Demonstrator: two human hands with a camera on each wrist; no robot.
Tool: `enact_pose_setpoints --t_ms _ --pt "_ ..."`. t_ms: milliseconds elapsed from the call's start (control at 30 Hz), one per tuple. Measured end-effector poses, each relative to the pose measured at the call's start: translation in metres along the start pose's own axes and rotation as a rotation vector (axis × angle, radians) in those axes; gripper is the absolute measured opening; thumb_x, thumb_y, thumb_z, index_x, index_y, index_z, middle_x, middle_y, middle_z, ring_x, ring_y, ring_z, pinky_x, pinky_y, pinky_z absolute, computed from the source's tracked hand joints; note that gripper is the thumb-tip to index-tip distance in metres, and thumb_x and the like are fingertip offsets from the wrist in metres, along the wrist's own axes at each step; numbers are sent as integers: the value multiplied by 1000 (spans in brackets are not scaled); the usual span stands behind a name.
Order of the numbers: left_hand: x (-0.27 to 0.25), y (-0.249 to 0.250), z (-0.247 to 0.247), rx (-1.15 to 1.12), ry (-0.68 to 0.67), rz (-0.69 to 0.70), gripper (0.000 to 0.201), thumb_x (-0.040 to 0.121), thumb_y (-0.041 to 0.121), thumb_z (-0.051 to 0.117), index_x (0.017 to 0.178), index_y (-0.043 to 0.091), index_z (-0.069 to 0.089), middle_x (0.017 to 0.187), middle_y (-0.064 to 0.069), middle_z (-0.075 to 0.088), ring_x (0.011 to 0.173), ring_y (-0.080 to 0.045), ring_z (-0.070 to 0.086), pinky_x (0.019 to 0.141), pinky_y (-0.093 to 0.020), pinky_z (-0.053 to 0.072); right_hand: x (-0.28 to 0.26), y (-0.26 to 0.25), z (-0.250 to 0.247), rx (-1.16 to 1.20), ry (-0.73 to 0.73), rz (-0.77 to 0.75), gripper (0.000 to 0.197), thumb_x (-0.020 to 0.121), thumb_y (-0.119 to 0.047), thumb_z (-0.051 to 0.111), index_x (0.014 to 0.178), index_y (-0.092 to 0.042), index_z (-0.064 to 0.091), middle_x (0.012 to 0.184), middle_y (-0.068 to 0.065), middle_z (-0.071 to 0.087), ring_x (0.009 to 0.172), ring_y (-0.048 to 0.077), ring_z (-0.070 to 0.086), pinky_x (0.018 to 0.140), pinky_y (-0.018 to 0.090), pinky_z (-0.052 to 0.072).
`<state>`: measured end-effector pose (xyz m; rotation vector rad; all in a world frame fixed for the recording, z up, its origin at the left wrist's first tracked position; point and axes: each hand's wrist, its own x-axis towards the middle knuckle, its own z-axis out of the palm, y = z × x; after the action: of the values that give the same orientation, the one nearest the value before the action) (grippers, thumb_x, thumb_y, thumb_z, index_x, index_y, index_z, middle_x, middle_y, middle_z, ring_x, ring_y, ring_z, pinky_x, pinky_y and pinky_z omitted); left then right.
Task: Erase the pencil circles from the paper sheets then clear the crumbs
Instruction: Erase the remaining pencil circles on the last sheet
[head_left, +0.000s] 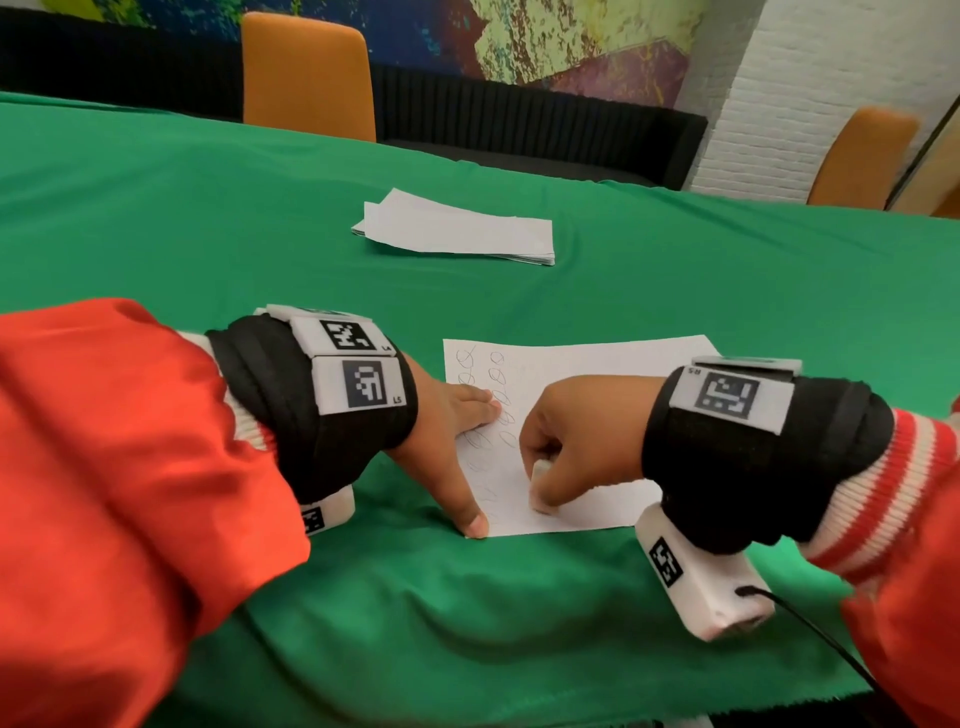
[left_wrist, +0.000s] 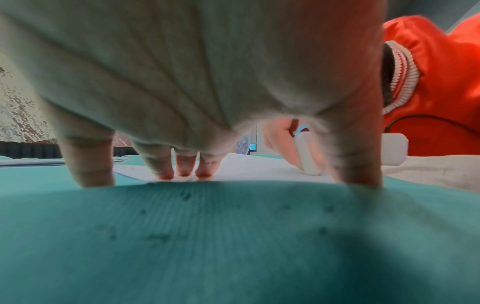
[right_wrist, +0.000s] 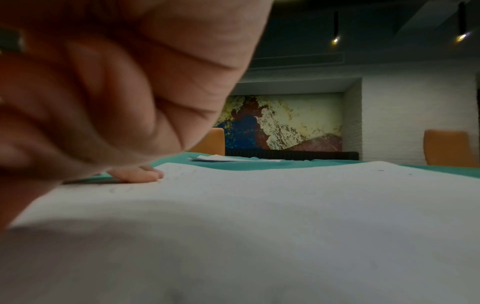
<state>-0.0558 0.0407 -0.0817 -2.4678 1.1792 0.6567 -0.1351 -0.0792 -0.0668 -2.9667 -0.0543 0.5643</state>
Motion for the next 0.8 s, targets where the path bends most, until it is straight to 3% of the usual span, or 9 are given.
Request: enact_pose_setpoints --t_ms 100,233,533,700,800 --pt "0 0 0 5 1 2 114 72 69 62 152 25 -6 158 14 -12 145 -6 0 116 -29 2 -1 -4 3 -13 -29 -33 13 77 -27 67 80 -14 68 56 -8 51 48 5 42 49 18 35" --pt "1 -1 0 2 -9 -2 116 71 69 62 152 24 -7 157 14 -13 145 -6 -1 118 -31 3 -1 0 -2 -15 -19 20 9 78 -29 68 76 -21 66 53 -11 52 43 0 42 42 10 32" --pt "0 0 -1 5 -8 4 115 73 68 61 151 23 -8 157 13 -14 145 -5 -3 116 -28 0 -3 1 1 2 -27 22 13 76 -28 68 68 -22 61 53 -10 51 46 2 43 47 15 33" --pt "0 1 -1 7 -4 6 114 73 68 61 151 22 -8 157 13 -14 145 -5 -3 115 -27 1 -3 3 -1 0 -24 36 11 77 -27 68 71 -20 63 50 -11 50 38 -1 41 40 9 32" --pt "1 0 -1 2 -8 3 114 73 68 61 151 23 -8 157 14 -14 145 -5 -2 115 -27 1 -3 2 1 3 -27 26 11 77 -27 67 71 -19 62 53 -10 50 45 3 42 45 14 34"
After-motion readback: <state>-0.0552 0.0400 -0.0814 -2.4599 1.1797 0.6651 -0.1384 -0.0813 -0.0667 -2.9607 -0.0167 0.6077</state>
